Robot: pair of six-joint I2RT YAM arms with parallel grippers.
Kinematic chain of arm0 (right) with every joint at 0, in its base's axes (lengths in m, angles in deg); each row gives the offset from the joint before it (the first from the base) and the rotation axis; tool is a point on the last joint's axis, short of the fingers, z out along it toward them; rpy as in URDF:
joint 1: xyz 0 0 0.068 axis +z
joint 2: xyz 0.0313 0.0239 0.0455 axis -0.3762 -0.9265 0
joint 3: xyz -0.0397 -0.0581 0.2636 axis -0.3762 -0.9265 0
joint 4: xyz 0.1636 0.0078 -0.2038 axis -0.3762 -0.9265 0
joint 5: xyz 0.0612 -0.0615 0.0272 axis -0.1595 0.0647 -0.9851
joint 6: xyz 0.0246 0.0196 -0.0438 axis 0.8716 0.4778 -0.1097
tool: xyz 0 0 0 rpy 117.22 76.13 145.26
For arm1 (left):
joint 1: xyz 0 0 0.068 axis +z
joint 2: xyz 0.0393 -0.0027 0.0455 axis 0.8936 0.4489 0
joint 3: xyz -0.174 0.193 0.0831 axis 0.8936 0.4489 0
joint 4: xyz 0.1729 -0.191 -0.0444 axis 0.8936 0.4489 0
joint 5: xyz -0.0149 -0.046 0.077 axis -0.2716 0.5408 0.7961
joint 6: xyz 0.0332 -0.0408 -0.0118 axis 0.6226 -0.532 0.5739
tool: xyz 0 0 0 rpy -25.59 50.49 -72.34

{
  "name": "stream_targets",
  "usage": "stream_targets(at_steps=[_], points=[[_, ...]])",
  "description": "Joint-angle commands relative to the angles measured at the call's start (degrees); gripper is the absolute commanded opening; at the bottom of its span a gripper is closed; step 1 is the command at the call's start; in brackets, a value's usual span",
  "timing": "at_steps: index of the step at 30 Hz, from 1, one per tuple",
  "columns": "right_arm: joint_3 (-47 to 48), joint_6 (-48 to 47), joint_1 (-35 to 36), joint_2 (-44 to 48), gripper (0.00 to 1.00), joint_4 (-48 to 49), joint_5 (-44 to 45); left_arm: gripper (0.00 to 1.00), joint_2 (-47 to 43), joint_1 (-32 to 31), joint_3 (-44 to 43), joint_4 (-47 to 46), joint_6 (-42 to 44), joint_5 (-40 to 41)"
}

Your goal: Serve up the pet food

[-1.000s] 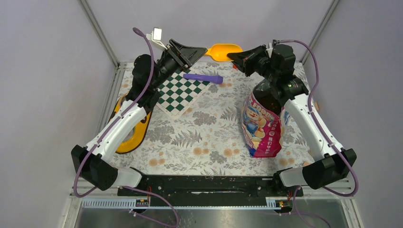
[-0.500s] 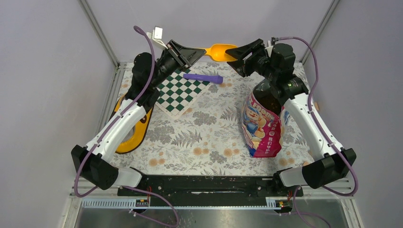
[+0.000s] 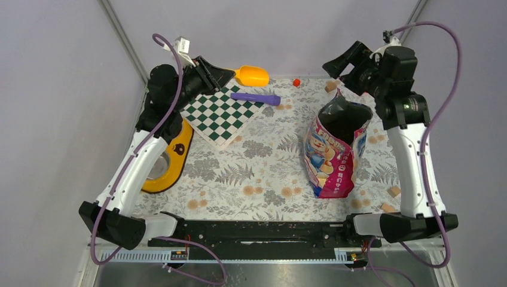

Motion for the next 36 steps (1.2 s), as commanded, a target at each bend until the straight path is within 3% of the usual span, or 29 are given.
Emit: stream_targets(at_steps=[1,6,11,16,25,28,32,36], points=[[3.48,-18.02,-0.28,4.02,0.88,-16.29,16.71,0.0,-1.9,0.58,-2.33,5.88,6.31,-0.02],[2.97,-23.86,-0.75,4.33,0.91,-25.43,28.05,0.0,-1.97,0.68,-1.62,4.67,6.06,-2.68],[-0.28,-26.73,-1.67,4.93,0.91,-29.46,32.79,0.0,-1.44,0.68,-2.2,3.62,6.05,-4.78],[-2.41,-27.54,-4.79,4.43,0.91,-31.29,32.11,0.0,-0.65,0.67,-2.82,3.24,6.12,-5.4],[-4.21,-25.56,-5.6,0.56,0.72,-31.2,27.12,0.0,0.09,0.68,-3.49,2.29,5.36,-6.46],[-3.71,-25.62,-5.56,0.39,0.55,-27.9,22.33,0.0,0.16,0.68,-3.6,1.87,5.2,-6.62],[0.73,-23.05,-5.56,-2.52,0.03,-26.52,18.58,0.0,0.63,0.68,-4.23,1.57,4.83,-7.1],[4.95,-20.78,-5.47,-4.59,0.0,-24.46,16.83,0.0,0.7,0.68,-4.4,1.27,4.59,-7.4]])
